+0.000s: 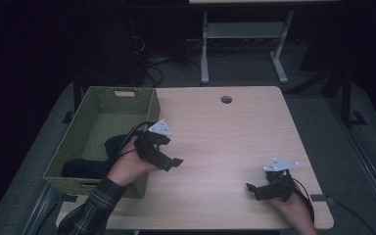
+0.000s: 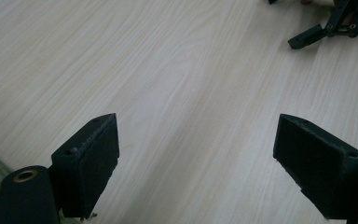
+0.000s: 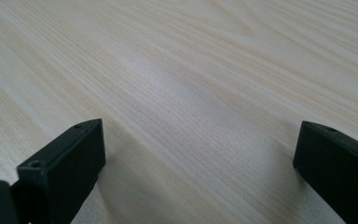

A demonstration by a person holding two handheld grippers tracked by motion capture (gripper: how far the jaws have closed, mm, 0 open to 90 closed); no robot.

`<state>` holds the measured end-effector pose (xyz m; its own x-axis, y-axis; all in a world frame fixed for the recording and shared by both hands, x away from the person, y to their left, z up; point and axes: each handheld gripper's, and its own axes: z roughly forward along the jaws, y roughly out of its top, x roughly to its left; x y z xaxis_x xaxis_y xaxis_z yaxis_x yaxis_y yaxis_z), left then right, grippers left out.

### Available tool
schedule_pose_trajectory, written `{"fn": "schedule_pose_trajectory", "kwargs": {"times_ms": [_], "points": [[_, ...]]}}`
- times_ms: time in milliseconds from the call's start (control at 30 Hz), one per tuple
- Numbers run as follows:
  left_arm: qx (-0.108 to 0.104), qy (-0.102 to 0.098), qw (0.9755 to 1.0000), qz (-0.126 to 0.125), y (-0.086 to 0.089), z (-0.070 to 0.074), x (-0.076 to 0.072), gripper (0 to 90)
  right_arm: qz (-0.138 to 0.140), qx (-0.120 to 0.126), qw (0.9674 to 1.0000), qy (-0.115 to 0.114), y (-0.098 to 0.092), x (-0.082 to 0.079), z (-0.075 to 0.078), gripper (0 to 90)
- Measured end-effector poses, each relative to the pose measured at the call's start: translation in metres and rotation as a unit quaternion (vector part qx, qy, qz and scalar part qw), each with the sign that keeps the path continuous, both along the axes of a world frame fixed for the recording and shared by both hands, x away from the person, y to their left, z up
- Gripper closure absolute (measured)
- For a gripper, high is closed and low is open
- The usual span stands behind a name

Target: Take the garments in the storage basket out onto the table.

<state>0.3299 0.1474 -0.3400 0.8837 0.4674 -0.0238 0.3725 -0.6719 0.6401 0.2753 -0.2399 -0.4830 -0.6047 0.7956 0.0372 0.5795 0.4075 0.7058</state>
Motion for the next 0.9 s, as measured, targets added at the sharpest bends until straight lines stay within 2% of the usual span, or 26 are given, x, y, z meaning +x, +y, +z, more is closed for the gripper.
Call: {"fn": "schedule_pose_trajectory", "kwargs": {"times_ms": [500,900], "points": [[0.012,0.003,0.9997,0.021,0.024,0.014,0.004,14.0,0.0,0.0,1.0,0.0,0.0,0.0,0.0,1.6],[0.018,0.003,0.9985,0.052,0.052,0.021,0.008,14.0,0.0,0.0,1.0,0.0,0.0,0.0,0.0,1.6]]}}
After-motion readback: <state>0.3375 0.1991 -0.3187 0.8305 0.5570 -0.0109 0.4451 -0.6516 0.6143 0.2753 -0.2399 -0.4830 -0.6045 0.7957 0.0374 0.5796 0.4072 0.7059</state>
